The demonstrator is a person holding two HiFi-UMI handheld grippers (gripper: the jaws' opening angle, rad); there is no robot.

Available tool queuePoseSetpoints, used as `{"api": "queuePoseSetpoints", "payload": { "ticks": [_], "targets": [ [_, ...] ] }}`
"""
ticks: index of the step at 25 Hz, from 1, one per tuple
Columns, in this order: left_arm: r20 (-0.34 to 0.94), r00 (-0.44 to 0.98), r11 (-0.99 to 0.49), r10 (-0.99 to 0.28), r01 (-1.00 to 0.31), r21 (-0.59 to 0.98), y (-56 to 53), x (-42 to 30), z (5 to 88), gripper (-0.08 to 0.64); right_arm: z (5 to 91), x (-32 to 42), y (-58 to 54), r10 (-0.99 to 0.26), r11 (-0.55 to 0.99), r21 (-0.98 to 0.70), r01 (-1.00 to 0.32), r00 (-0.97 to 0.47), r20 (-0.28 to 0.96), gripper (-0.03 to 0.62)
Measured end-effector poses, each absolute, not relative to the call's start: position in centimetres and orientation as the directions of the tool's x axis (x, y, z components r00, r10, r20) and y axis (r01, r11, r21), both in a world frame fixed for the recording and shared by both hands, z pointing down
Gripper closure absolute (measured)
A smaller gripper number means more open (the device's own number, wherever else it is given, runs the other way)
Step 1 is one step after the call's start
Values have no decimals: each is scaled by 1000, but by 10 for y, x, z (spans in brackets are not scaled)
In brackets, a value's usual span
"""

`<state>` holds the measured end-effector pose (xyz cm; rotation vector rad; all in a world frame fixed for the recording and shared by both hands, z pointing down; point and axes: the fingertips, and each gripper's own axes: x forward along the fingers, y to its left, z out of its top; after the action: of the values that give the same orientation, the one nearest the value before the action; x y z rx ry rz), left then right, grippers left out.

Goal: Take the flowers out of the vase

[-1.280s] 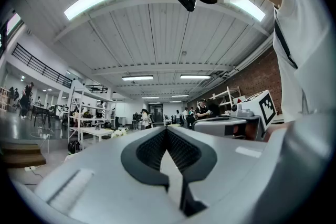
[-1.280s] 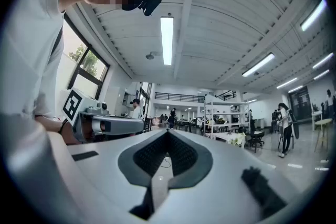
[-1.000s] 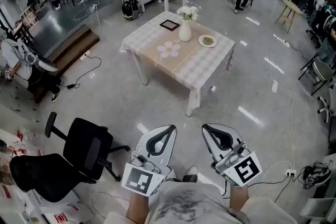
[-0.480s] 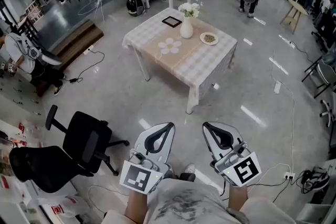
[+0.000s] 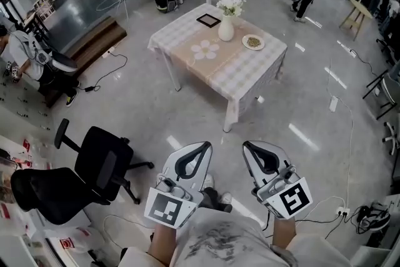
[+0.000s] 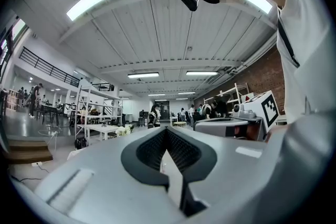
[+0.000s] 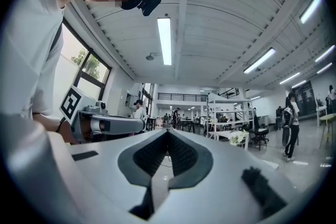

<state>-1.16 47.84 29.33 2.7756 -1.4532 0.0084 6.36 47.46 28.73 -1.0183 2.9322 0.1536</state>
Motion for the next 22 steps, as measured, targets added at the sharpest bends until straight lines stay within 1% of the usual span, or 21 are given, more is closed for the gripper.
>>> {"api": "queuePoseSetpoints", "payload": {
  "ticks": [16,22],
  "targets": [
    [-10,613,-614,-790,-789,20,387,-29,297,551,296,46,388,-671,737,96,-669,-741,-18,575],
    [-11,631,-631,-776,-776,22,355,-46,299,551,296,27,355,-683,725,103,-681,-730,-19,575]
  ]
}}
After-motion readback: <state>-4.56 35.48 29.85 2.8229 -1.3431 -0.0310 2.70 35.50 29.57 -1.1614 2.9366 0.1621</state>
